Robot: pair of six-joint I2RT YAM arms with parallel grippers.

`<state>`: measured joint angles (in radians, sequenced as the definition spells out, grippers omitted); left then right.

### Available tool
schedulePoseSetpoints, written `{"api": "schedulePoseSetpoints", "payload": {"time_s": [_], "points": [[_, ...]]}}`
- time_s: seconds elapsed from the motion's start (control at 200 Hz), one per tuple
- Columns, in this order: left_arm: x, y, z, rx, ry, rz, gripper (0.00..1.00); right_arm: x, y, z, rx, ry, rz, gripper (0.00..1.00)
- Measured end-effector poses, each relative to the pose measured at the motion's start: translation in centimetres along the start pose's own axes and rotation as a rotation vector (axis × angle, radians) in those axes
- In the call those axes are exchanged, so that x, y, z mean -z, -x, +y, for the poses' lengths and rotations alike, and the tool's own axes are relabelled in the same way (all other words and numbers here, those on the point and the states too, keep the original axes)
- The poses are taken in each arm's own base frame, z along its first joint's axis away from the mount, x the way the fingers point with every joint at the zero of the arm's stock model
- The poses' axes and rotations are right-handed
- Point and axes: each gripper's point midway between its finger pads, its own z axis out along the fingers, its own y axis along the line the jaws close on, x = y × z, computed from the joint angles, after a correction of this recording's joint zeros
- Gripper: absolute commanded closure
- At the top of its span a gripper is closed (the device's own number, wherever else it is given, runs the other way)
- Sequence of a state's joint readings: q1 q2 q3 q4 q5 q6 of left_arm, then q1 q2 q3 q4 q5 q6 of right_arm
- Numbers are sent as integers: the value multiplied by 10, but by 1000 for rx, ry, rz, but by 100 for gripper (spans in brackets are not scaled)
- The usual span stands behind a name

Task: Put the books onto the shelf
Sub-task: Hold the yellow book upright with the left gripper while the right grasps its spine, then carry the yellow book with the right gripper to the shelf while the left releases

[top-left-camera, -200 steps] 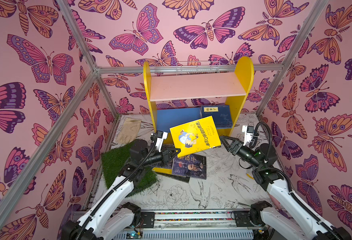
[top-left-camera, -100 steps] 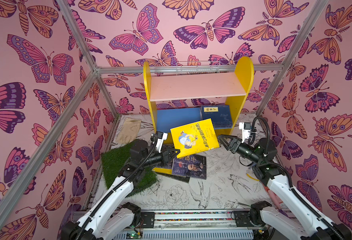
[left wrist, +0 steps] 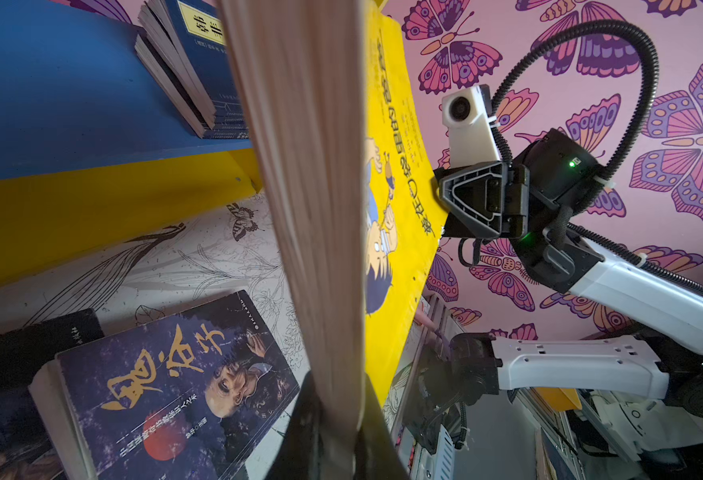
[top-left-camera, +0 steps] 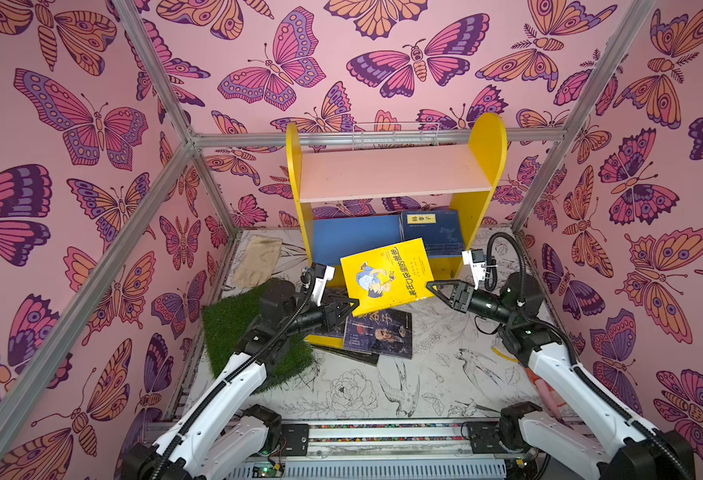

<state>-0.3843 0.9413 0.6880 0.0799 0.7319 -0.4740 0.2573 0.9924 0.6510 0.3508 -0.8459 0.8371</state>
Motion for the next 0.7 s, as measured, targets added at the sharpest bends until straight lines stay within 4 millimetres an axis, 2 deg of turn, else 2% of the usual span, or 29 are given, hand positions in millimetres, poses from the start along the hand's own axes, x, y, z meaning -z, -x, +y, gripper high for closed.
{"api": "schedulePoseSetpoints", "payload": {"time_s": [0.08, 0.16, 0.185, 0.241, 0.281, 0.326, 0.356, 0.416, 0.516, 0.586, 0.702], "points": [[0, 0, 0, -3, 1, 0, 100, -1, -1, 0, -12, 10, 6, 93], [0, 1, 3, -4, 17, -7, 100, -3, 0, 0, -20, 20, 10, 100], [0, 2, 5, -4, 24, -10, 91, -3, 0, 0, -25, 22, 9, 100], [1, 4, 8, -8, 46, -23, 62, -5, 1, -1, -33, 26, 6, 100], [2, 8, 12, -11, 77, -44, 45, -6, 1, -1, -38, 29, 2, 100], [7, 16, 21, -11, 136, -87, 31, -8, 1, -3, -52, 33, -8, 100], [10, 20, 26, -9, 171, -114, 26, -10, 1, -6, -63, 31, -17, 100], [21, 33, 41, 7, 278, -192, 21, -14, -2, -16, -95, 12, -31, 100], [46, 45, 71, 53, 481, -303, 22, -27, -6, -32, -138, -32, -56, 100], [66, 43, 95, 118, 632, -352, 22, -37, -8, -36, -141, -51, -74, 100], [96, 27, 128, 220, 847, -376, 22, -53, -4, -37, -126, -67, -102, 100]]}}
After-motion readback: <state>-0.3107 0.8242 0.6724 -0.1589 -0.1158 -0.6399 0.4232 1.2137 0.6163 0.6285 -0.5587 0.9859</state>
